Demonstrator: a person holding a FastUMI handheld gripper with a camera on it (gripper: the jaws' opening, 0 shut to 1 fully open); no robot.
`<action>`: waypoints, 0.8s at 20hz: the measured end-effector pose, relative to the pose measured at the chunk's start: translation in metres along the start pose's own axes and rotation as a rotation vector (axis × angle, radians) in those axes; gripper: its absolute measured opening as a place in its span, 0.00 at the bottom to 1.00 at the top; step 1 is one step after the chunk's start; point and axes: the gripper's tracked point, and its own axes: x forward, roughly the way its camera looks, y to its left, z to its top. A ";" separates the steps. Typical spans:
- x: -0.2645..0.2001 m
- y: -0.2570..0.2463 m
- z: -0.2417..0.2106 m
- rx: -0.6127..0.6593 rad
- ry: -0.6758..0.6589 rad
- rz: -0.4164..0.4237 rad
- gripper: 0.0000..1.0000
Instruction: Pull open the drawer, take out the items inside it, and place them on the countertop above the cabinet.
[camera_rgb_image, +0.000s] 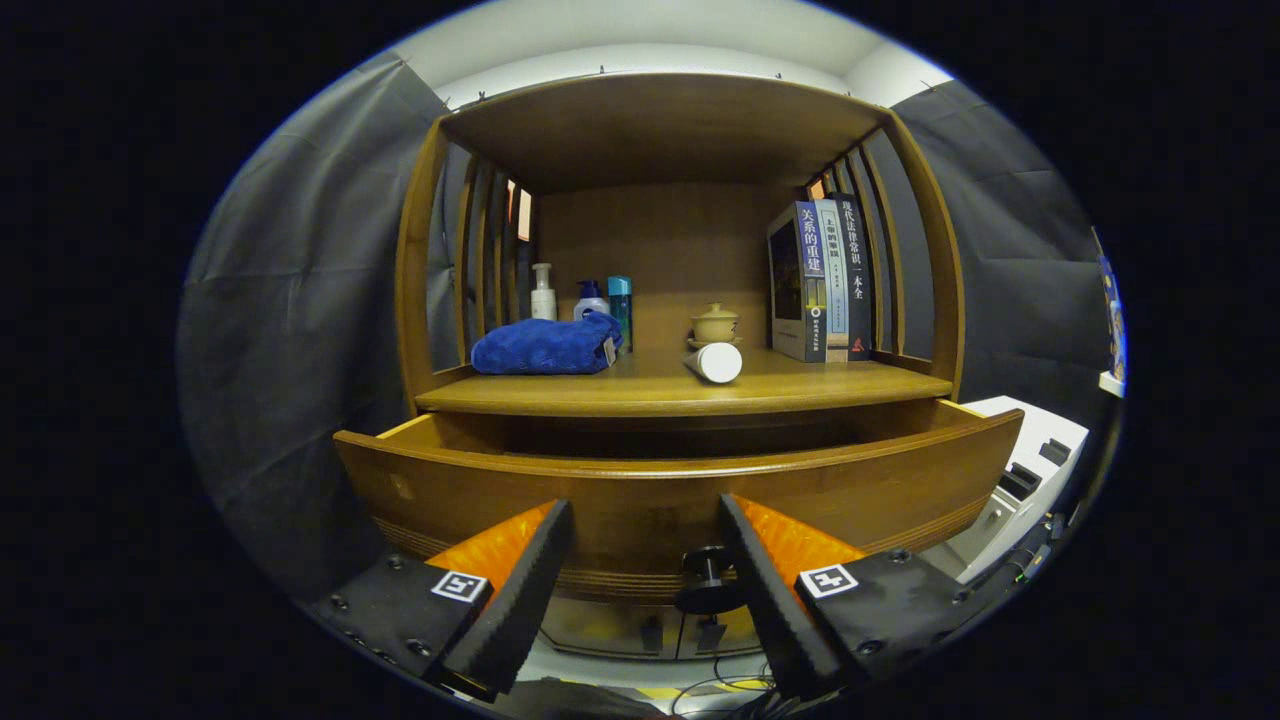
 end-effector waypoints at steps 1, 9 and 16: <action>0.007 -0.001 0.002 -0.009 -0.001 -0.005 0.98; 0.049 -0.004 0.007 -0.045 0.005 -0.037 0.98; 0.073 -0.005 0.012 -0.024 0.005 -0.057 0.98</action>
